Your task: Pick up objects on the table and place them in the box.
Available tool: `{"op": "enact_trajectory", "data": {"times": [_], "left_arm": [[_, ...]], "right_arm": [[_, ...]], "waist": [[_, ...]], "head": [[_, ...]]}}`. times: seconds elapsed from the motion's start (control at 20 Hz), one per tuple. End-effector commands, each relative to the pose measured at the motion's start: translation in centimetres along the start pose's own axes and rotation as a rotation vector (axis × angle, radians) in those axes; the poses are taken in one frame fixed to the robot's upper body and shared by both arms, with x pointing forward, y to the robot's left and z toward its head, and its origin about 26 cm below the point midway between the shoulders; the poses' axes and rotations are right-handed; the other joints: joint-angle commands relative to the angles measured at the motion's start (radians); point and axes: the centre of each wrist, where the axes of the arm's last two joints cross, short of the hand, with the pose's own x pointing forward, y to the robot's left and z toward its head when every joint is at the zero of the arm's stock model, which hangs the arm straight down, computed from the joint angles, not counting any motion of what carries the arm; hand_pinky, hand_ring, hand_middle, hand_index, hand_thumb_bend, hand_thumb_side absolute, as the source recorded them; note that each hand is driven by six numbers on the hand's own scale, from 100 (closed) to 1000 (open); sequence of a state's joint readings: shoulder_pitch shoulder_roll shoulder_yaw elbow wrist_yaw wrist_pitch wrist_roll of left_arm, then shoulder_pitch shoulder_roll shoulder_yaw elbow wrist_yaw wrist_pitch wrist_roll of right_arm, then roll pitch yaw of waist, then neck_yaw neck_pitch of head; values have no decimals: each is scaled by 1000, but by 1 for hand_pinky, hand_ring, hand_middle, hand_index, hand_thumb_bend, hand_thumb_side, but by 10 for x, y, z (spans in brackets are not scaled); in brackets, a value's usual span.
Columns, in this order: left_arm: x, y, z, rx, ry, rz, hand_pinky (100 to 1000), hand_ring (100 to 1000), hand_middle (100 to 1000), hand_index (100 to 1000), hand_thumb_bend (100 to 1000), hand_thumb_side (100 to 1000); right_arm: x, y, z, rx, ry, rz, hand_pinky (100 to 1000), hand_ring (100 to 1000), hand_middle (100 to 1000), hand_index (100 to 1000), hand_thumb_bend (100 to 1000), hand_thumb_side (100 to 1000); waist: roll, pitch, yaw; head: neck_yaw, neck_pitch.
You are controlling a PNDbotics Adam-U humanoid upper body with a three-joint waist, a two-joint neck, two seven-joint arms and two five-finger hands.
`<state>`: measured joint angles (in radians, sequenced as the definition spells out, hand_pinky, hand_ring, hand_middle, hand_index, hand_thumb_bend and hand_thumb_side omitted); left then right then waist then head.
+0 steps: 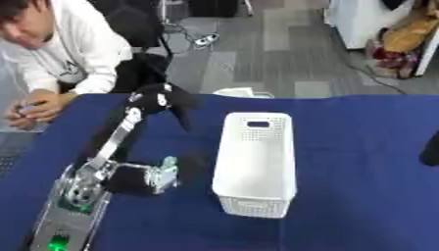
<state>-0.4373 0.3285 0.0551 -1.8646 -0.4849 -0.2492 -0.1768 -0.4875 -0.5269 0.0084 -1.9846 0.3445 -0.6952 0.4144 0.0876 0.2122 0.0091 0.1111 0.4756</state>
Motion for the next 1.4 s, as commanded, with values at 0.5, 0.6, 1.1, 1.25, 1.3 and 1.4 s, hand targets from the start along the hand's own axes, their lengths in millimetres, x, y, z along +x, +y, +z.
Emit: {"op": "enact_trajectory", "data": {"times": [0.5,0.6,1.1,1.25,1.3,1.4], "left_arm": [[-52,18,-12,-574,576,-486,771,875,990,1000,955,824],[-56,20,-14,-623,625,-504,770,878,987,1000,1000,783],[-70,18,-18,-891,742,-559,677,791,918,992,1000,716],[-78,18,-16,-974,777,-586,618,765,908,985,1000,713],[-83,18,-15,-995,794,-601,630,772,911,981,1000,704],[-91,19,-12,-1033,828,-634,637,773,912,976,1000,698]], "right_arm": [[3,-4,4,96,-22,20,138,434,469,671,105,1000],[3,-4,4,102,-23,17,136,442,465,667,103,1000],[3,-3,4,118,-26,5,131,440,455,658,100,1000],[3,-3,4,122,-28,3,131,440,454,656,100,1000],[3,-3,3,123,-29,3,131,440,453,655,100,1000],[3,-3,3,124,-29,2,131,439,452,654,100,1000]], "waist": [[21,-40,16],[23,-41,16],[29,-42,15],[30,-42,14],[30,-42,14],[31,-43,12]], "head": [[-15,4],[-14,6],[-13,11],[-11,12],[-10,12],[-9,12]]}}
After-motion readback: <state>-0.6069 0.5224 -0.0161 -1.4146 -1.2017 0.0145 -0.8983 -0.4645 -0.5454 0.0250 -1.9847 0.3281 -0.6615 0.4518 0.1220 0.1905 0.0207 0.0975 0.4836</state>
